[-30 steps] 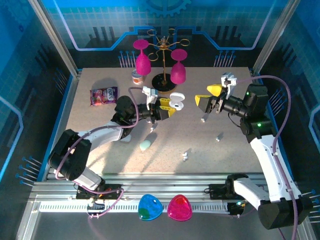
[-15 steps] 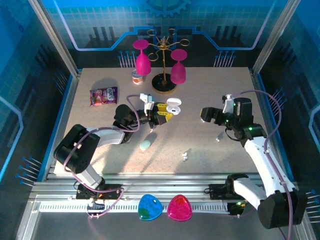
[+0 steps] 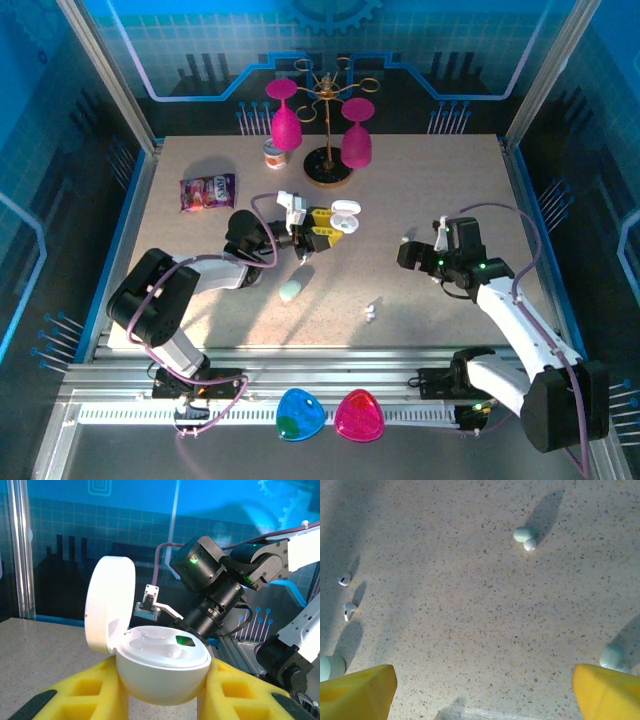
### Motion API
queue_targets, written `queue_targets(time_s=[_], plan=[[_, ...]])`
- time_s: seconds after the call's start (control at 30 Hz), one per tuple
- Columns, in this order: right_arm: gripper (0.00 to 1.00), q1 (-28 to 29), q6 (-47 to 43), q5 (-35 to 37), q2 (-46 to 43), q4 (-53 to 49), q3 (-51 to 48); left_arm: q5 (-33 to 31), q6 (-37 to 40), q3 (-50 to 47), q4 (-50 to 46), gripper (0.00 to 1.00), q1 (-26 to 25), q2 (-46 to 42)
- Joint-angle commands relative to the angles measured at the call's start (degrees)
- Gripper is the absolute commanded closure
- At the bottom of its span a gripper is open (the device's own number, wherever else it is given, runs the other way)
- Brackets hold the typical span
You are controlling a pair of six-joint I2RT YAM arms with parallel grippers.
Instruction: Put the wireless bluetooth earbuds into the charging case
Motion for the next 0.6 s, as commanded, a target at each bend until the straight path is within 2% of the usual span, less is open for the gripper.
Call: queue_targets(time_s=[0.0,0.23,0.43,0.57], plan=[[0.12,0.7,2.0,0.2,0.1,1.2,-1.4,3.0,2.8,-1.1,2.4,0.77,0.4,-1.1],[0.16,2.6,5.6,-2.8,3.4,3.8,-2.3,3.1,2.9,-2.1,2.4,0.77,0.7,-2.5],[0.18,10.9,7.9,-2.2,5.6,1.9,-2.5,2.7,2.7,-3.4,2.4,0.77,1.7,-3.6],[0.25,16.6,11.7,-2.7,4.9,2.8,-5.4,2.6,2.8,-4.2,2.4,0.78,2.4,-4.2]])
